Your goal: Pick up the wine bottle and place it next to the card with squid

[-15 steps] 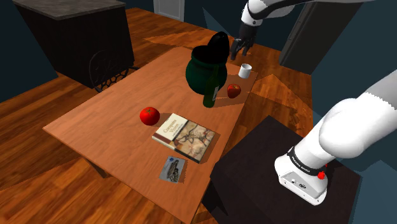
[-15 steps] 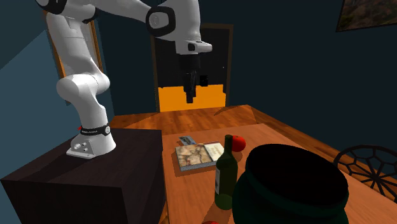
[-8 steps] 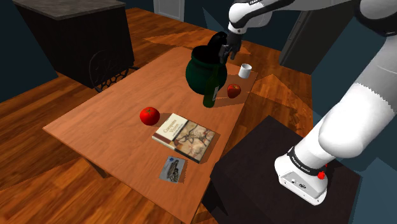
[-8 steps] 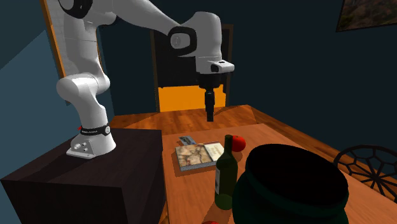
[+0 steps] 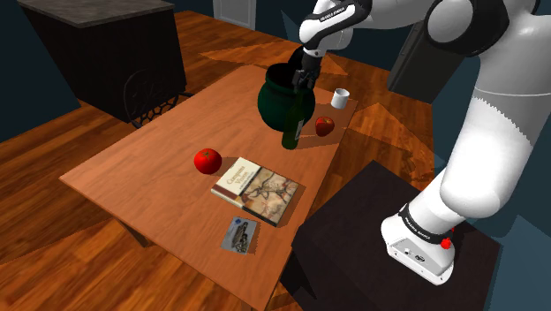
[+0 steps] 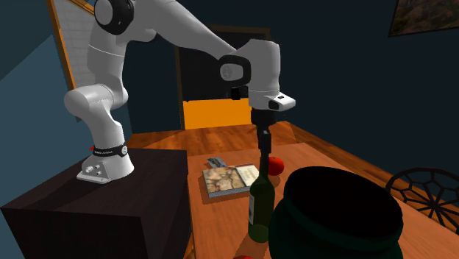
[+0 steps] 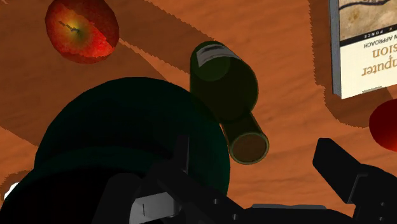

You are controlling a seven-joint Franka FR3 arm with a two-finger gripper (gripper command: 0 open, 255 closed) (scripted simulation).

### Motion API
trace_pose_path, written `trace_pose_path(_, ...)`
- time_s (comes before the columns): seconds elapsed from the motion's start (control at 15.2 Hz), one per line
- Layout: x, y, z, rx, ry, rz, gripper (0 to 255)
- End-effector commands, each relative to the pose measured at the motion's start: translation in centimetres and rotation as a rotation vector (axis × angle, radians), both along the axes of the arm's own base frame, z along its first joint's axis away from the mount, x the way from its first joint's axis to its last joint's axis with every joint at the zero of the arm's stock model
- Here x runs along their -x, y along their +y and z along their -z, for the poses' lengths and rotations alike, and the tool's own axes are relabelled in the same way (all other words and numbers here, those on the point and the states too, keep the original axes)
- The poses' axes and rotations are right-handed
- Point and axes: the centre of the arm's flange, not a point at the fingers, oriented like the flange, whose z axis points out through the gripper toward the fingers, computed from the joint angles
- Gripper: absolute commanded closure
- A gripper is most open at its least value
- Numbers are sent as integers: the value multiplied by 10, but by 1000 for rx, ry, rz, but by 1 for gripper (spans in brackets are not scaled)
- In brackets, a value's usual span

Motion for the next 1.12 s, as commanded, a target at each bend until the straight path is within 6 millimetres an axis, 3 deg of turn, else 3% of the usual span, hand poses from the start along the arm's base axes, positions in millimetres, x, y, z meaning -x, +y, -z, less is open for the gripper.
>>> trace_pose_path(0.0,-4,-1,10,-1,-1,-1,0)
trace_pose_path(0.33,-6,1,40,-1,-1,-1,0)
trace_pose_path(0.86,-5,1,40,-1,-1,-1,0)
trace_pose_path(0.92,-5,1,40,-1,-1,-1,255)
trace_pose_path(1.06,-5,1,40,-1,-1,-1,255)
